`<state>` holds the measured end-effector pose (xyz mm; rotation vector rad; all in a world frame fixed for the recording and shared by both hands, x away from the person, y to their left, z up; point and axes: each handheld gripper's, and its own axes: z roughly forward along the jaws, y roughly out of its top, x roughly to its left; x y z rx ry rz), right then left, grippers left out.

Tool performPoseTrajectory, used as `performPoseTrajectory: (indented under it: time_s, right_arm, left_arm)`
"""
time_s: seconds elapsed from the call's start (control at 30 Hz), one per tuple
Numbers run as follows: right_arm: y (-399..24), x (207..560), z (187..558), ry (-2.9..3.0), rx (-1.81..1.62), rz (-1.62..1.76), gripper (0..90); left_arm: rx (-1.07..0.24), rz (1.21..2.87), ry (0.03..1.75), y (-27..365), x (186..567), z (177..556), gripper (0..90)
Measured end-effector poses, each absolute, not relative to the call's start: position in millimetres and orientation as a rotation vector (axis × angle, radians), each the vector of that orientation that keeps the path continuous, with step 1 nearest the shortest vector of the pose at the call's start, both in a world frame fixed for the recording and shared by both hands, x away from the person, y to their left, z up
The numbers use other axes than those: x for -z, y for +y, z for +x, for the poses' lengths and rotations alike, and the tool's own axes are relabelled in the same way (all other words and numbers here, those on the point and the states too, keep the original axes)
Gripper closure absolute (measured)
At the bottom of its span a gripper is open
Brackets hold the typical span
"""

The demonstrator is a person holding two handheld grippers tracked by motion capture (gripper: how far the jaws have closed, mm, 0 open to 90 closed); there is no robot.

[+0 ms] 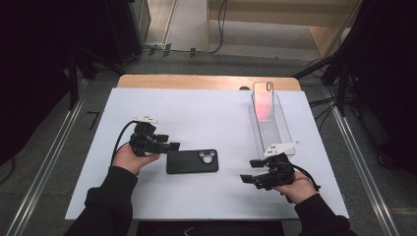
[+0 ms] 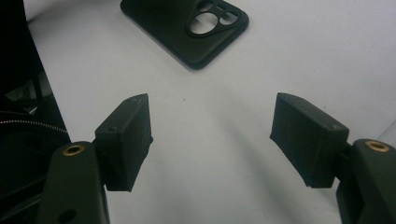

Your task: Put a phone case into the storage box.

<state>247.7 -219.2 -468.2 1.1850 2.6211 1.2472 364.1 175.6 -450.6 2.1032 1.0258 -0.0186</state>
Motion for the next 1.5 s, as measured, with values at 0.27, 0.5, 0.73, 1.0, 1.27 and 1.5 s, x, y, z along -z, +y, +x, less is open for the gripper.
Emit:
performPoseTrajectory:
  time_s: [0.27, 0.5, 0.73, 1.0, 1.27, 1.5]
  right_arm:
    - [-218.2, 468.8, 247.3, 2.655, -1.235, 1.202, 27.0]
    - [-217.5, 468.5, 248.6, 2.651, -1.238, 1.192, 27.0]
    - [-217.6, 468.4, 248.8, 2.649, -1.238, 1.184, 27.0]
    - [-220.7, 469.9, 250.4, 2.648, -1.225, 1.200, 27.0]
    - [-224.4, 469.4, 250.9, 2.628, -1.222, 1.218, 27.0]
    - [-223.4, 468.2, 248.6, 2.629, -1.213, 1.203, 27.0]
  left_arm:
    - [0.010, 2.108, 1.061, 169.7, 459.3, 378.0, 68.7]
    - [0.087, 2.129, 1.090, 168.3, 471.3, 385.0, 90.0]
    - [0.134, 2.192, 1.103, 166.2, 487.6, 387.9, 90.0]
    - [0.132, 2.240, 1.101, 168.2, 491.7, 379.8, 90.0]
    - [0.139, 2.283, 1.081, 175.1, 486.4, 364.6, 89.9]
    - [0.139, 2.302, 1.065, 174.3, 484.6, 355.8, 89.9]
